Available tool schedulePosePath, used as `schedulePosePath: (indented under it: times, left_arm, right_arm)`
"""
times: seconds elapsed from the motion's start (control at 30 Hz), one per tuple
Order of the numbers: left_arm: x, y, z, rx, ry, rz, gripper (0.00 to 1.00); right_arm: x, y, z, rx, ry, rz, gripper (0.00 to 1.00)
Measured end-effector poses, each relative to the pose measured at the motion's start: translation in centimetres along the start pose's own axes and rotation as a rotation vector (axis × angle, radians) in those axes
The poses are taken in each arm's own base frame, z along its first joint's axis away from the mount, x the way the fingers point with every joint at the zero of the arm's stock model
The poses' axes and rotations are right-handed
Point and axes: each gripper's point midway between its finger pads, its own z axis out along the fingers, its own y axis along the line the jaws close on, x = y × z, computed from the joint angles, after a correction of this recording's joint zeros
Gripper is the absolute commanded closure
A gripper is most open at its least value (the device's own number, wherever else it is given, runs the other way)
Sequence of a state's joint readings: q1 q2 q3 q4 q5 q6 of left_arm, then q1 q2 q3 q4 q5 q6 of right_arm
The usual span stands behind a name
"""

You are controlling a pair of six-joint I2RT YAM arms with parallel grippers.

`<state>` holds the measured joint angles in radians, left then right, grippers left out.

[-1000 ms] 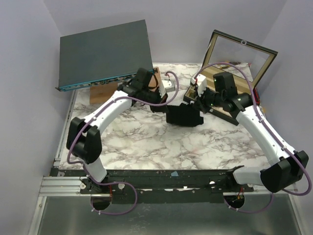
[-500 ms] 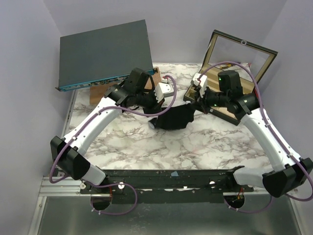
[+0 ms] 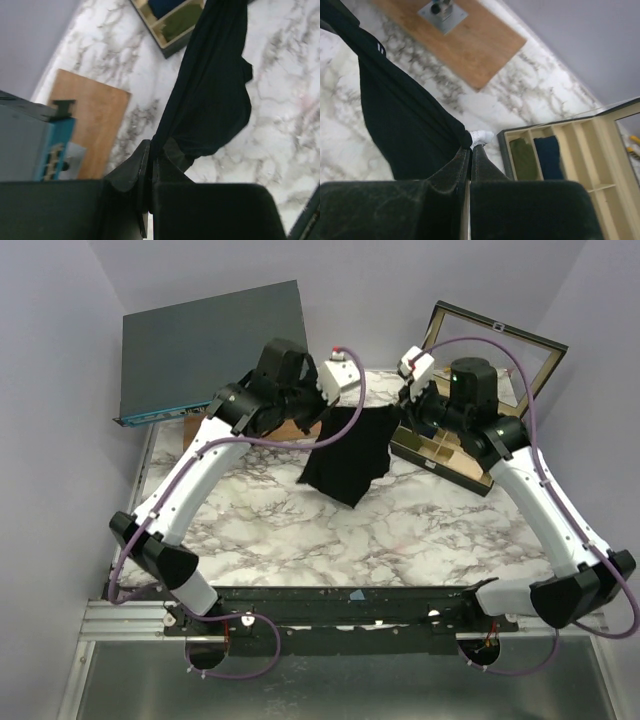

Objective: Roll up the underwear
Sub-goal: Flatten out the underwear at the center of the board.

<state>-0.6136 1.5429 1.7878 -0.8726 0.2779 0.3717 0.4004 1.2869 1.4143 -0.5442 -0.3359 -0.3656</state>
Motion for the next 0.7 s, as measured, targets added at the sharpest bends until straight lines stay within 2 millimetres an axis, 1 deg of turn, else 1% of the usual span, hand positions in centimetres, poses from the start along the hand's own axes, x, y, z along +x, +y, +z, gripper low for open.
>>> schedulePosePath:
  times: [0.03,0.07,0.17,0.23,0.3,0.37,0.4,0.47,0.5,0.6,0.67,0.7]
  left_arm:
    - [-0.9,0.9,0.1,-0.027,-0.010,0.006,1.00]
    - [-2.2,2.4,0.4,-0.067,-0.025,0.011,1.00]
    - [-3.5,5.0,0.9,-0.135,-0.029,0.011,1.00]
    - [-3.1,5.7,1.0,-0.158,-0.013,0.009,1.00]
    - [-2.1,5.5,1.0,-0.156,0.005,0.009,1.00]
    - [-0.5,4.6,1.1,-0.141,0.031,0.004,1.00]
    - [0.8,3.7,1.0,-0.127,0.046,0.006,1.00]
    - [3.2,1.5,1.0,-0.089,0.067,0.013,1.00]
    - [4.3,0.4,1.1,-0.069,0.074,0.018,1.00]
    - [7.9,-4.2,1.3,0.019,0.090,0.050,1.00]
    - [10.3,-7.0,2.0,0.083,0.109,0.071,0.93]
    - [11.5,-8.4,2.4,0.116,0.125,0.079,0.89]
  right_arm:
    - [-0.5,-0.8,0.6,0.021,-0.004,-0.005,0.99]
    - [-1.1,-1.5,1.1,0.040,-0.011,-0.009,0.99]
    - [-2.6,-3.1,2.3,0.079,-0.032,-0.020,0.99]
    - [-3.1,-3.4,2.4,0.084,-0.043,-0.027,0.99]
    - [-3.4,-3.2,2.1,0.079,-0.052,-0.035,0.99]
    - [-3.3,-2.6,1.7,0.058,-0.064,-0.047,0.99]
    - [-2.8,-2.0,1.4,0.040,-0.066,-0.053,0.99]
    - [-1.3,-0.2,0.5,-0.011,-0.064,-0.059,0.98]
    - [-0.3,0.9,0.0,-0.044,-0.060,-0.062,0.95]
    - [3.8,4.7,-1.4,-0.157,-0.016,-0.056,0.82]
    - [7.3,6.8,-2.1,-0.219,0.038,-0.042,0.74]
    - [9.1,7.7,-2.4,-0.245,0.072,-0.032,0.67]
